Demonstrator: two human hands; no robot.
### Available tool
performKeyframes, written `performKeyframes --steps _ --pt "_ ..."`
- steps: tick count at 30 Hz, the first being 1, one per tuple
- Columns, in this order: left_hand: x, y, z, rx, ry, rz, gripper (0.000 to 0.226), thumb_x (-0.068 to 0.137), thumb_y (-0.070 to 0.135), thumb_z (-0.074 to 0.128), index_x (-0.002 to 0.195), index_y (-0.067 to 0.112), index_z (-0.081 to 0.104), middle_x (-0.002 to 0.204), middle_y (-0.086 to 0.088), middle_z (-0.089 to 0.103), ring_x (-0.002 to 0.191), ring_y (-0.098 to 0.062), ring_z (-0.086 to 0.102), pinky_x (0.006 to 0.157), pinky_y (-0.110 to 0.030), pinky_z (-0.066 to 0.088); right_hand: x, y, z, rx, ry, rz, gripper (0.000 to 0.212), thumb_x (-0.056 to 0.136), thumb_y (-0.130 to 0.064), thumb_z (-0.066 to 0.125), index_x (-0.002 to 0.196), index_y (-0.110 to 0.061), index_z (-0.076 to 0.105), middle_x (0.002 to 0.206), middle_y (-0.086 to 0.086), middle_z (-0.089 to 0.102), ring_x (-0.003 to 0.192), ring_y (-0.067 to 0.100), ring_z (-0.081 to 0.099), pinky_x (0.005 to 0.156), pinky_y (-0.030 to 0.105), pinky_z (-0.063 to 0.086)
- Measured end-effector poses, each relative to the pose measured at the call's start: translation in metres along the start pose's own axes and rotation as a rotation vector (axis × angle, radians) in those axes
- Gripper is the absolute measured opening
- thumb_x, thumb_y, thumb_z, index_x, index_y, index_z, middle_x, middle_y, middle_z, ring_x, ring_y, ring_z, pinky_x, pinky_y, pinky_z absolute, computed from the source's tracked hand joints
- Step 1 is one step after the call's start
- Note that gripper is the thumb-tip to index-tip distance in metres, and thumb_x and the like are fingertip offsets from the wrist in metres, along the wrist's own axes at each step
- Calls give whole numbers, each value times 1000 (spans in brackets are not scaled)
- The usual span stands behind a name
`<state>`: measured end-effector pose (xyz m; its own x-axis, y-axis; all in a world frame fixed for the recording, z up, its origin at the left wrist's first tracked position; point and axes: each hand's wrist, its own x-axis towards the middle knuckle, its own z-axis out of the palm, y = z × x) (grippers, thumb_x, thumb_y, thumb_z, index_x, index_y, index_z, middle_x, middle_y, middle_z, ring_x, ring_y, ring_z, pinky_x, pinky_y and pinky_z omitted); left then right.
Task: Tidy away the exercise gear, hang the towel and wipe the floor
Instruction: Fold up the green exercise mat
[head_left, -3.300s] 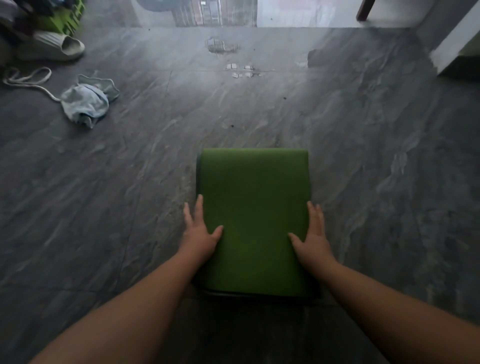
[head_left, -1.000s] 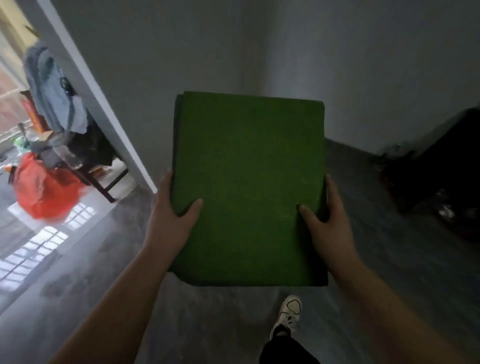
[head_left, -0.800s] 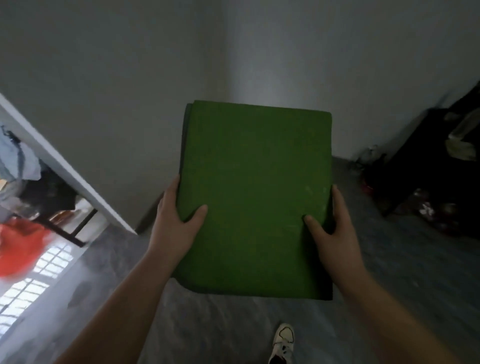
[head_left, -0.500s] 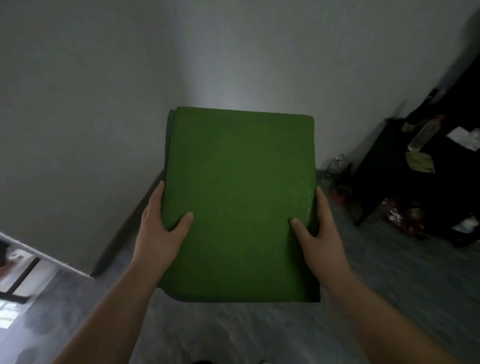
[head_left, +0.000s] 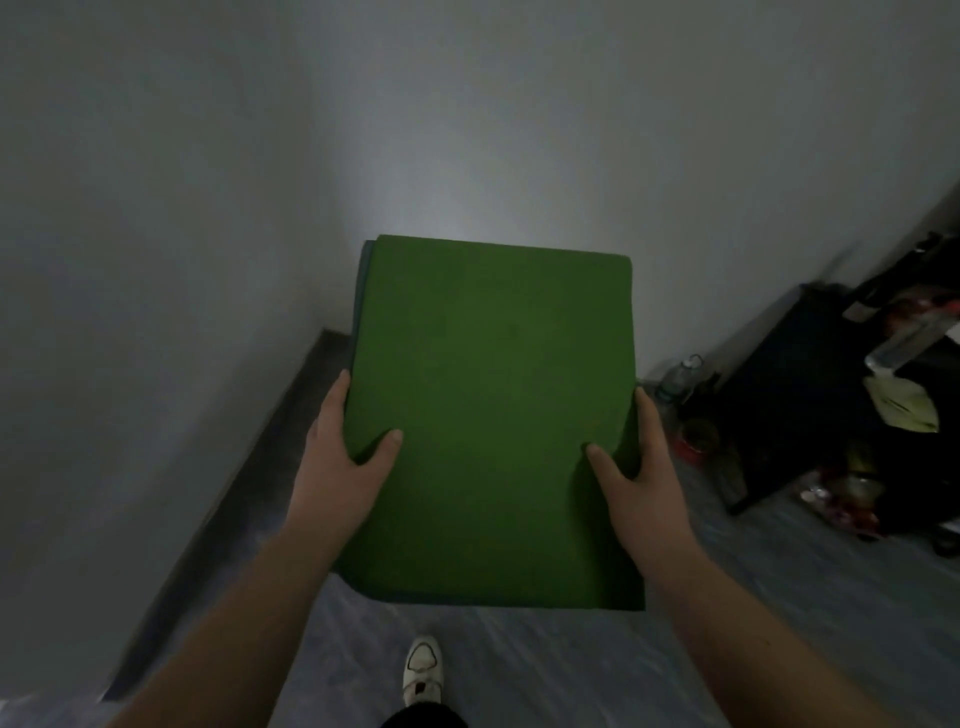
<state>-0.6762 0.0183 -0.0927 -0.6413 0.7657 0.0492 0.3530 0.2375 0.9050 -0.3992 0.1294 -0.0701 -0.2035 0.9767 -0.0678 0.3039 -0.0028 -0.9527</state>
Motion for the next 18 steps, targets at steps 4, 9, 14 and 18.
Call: performKeyframes --steps 4,9,14,18 --pt "84 6 18 -1 -43 1 88 78 50 70 150 44 20 152 7 39 136 -17 42 113 -49 37 66 -14 21 -6 65 30 77 96 -18 64 154 -43 20 136 -26 42 122 -4 43 103 19 33" --pt "158 29 70 -2 -160 73 80 86 28 74 151 35 27 140 16 43 127 -11 46 109 -43 41 129 -4 4 6 148 90 77 95 -20 64 152 -47 21 141 -21 45 125 3 48 107 30 40" --pt "213 46 161 0 -244 133 75 86 28 74 148 34 32 143 9 46 127 -14 49 108 -47 43 202 26 -40 -1 200 138 76 94 -18 64 152 -45 23 144 -17 45 129 9 48 113 43 40" --pt "259 56 257 -25 -242 77 78 85 24 75 150 32 31 142 6 48 127 -14 50 108 -48 44 288 61 -88 -19 198 152 76 94 -18 65 151 -46 22 147 -12 44 129 10 47 113 43 39"
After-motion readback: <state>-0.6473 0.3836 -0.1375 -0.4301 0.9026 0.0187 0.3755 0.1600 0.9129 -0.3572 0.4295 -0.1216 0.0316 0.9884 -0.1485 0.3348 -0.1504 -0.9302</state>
